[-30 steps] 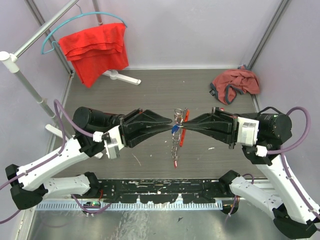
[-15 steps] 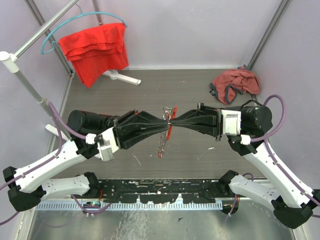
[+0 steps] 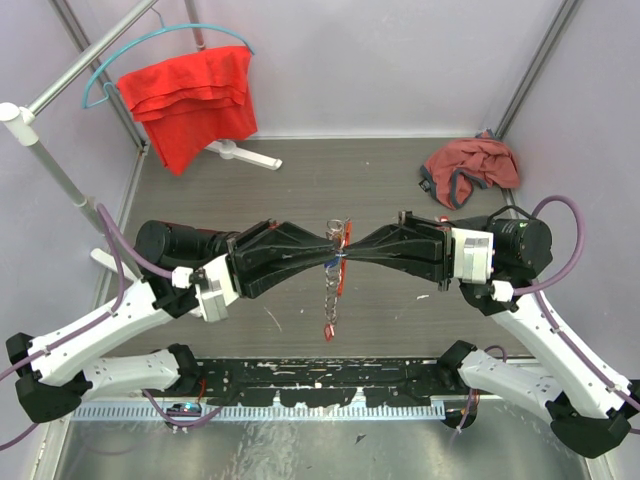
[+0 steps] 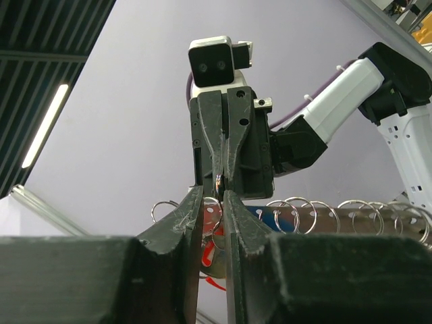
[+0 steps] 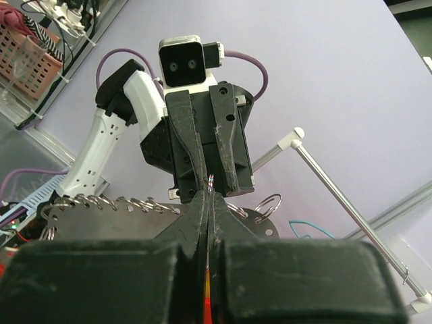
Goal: Put the keys on the keyring
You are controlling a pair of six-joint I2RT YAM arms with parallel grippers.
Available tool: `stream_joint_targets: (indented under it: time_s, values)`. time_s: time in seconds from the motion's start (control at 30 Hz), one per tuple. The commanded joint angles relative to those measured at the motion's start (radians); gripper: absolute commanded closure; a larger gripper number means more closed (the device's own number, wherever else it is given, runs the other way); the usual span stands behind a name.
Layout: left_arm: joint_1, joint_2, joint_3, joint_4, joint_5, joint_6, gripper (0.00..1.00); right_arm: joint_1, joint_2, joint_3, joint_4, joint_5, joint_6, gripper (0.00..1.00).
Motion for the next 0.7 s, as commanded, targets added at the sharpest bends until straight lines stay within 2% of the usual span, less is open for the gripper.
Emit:
stream_joint_targets:
  time_s: [0.0,0.2,0.5,0.67]
  values:
    - [-0.003,-0.004,-0.005,0.034,0.002,-0.010,0.77,0.011,-0.015,0.016,0.061,0.026,0.006,0.99]
    - [-0.003,0.003,0.000,0.035,0.011,-0.015,0.85,0.018,-0.014,0.022,0.063,0.026,0.004,0.99]
    - [-0.003,0.014,0.004,0.032,0.010,-0.026,0.87,0.031,-0.009,0.031,0.055,0.019,0.003,0.99]
    - [-0.003,0.016,0.010,0.027,0.010,-0.027,1.00,0.036,-0.006,0.040,0.011,0.021,-0.025,0.97]
